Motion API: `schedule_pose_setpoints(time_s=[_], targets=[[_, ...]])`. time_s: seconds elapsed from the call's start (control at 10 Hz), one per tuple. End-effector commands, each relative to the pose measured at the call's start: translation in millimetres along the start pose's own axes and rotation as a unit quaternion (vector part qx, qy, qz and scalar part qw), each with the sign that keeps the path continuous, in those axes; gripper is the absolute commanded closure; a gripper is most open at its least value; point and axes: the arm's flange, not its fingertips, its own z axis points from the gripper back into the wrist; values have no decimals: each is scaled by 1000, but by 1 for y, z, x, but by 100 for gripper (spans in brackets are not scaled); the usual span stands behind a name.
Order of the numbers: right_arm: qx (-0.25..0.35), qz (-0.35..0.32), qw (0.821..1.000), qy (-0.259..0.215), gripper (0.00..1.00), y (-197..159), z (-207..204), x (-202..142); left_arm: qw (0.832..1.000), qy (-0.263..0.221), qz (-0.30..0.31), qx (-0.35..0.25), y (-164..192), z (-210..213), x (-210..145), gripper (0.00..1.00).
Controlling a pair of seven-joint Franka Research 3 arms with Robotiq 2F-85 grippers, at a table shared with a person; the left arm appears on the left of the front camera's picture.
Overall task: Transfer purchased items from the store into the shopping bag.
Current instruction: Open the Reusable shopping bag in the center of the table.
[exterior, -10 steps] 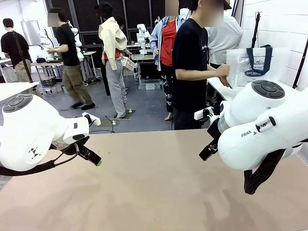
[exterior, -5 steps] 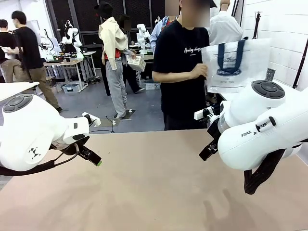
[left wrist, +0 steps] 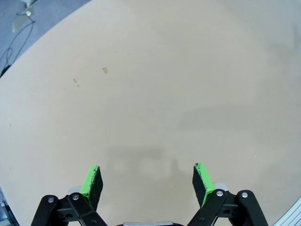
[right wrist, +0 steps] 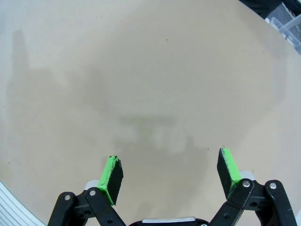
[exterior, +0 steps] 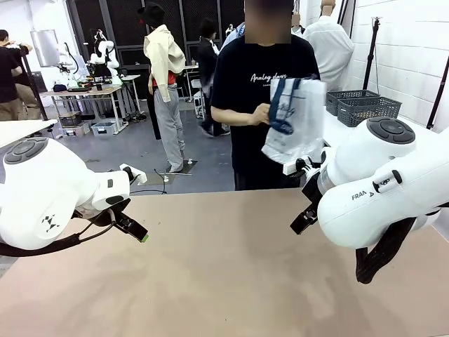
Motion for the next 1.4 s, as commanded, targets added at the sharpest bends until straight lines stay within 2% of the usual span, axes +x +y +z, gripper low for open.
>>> schedule_pose_setpoints(time_s=[0.0, 1.3], targets=[[0, 0, 1000, 0, 0, 0, 0, 0, 1000, 0, 1, 0, 1, 0, 0, 0], [0, 0, 1000, 0, 0, 0, 0, 0, 1000, 0, 1, 0, 1, 0, 0, 0]])
